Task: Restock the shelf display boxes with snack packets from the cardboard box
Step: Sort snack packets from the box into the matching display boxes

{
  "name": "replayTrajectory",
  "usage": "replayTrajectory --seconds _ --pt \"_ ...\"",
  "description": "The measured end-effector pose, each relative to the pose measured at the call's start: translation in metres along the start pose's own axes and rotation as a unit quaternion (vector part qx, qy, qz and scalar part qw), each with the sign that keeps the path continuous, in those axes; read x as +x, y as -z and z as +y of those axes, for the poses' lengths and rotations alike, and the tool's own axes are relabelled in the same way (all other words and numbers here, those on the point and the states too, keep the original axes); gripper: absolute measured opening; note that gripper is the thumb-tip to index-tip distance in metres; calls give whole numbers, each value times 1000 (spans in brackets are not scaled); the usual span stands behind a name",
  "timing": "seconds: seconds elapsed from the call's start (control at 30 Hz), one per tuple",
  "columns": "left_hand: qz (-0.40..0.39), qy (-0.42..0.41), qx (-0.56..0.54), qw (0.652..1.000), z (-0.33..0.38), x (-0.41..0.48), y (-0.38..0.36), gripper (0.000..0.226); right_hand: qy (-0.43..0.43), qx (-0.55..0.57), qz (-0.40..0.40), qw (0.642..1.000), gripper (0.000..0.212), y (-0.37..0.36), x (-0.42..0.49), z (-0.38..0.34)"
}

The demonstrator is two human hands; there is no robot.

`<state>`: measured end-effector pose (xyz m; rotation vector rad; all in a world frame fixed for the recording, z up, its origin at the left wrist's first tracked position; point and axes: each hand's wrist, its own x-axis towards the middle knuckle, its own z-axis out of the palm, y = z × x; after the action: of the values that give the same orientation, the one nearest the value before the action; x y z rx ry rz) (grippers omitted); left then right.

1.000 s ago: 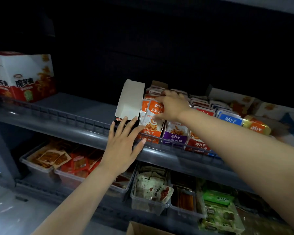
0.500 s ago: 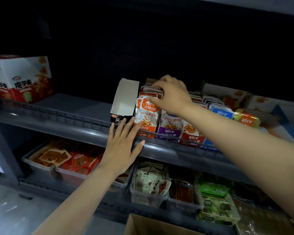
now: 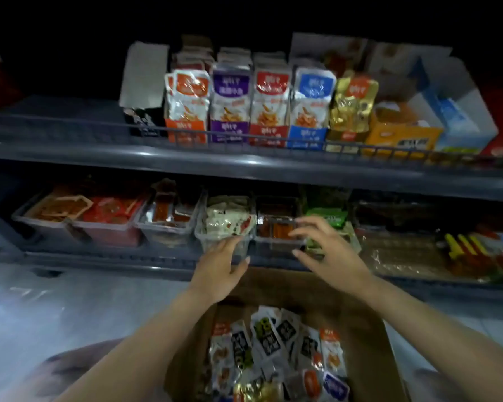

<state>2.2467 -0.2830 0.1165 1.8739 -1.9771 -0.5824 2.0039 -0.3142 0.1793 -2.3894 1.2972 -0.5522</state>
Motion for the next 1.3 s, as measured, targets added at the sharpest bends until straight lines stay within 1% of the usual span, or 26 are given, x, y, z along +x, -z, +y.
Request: replayTrajectory --seconds 0.07,0.1,0.17,0.23,0.33,0.43,0.53,0.6,0.7,0.73,0.77,0.87,0.97,1.0,1.13,1.23,1.3 --pt "-56 16 73 996 -1 -14 -33 60 -59 10 -76 995 32 -32 -32 35" --pt "-74 16 83 994 -3 -21 -44 58 -91 12 -119 989 35 -48 -43 49" --pt "-130 26 50 990 -8 -31 -68 52 -170 36 -203 964 43 -80 -63 78" --pt "-186 59 22 981 -15 -37 -92 52 -238 76 -269 930 47 -105 -82 101" --pt "-253 125 28 959 -26 -41 -120 61 -310 139 -318 885 55 -138 -108 124" --pt "-258 160 27 952 -35 -37 -142 63 -364 134 -349 853 64 -173 -129 141" --pt "-262 173 18 949 -42 -31 -160 56 -401 110 -366 833 61 -202 -144 156" --pt "-261 171 4 950 -45 -29 -170 55 -388 110 -367 838 62 -214 -151 163" --pt "-264 171 -6 949 -50 -23 -182 58 -321 60 -419 847 87 -232 -158 171" --pt "-268 170 -9 948 -52 -22 -185 59 -303 34 -434 848 92 -237 -160 172" --pt "-273 171 -14 946 -55 -22 -187 59 -295 13 -444 846 93 -242 -161 171" --pt "-276 173 -28 945 -60 -23 -192 61 -283 -38 -440 851 80 -252 -168 170" --pt "-272 183 -26 944 -59 -26 -195 59 -291 -38 -418 860 76 -254 -173 177" --pt "-277 187 -18 942 -58 -26 -194 58 -290 -32 -423 858 74 -253 -174 178" --pt "-289 189 -19 938 -52 -33 -196 55 -248 -29 -496 832 64 -259 -174 164" --pt "-293 182 -29 938 -45 -42 -201 49 -248 -54 -505 825 40 -266 -173 154" --pt "-301 179 -34 936 -41 -47 -202 45 -266 -32 -505 820 36 -265 -172 153"
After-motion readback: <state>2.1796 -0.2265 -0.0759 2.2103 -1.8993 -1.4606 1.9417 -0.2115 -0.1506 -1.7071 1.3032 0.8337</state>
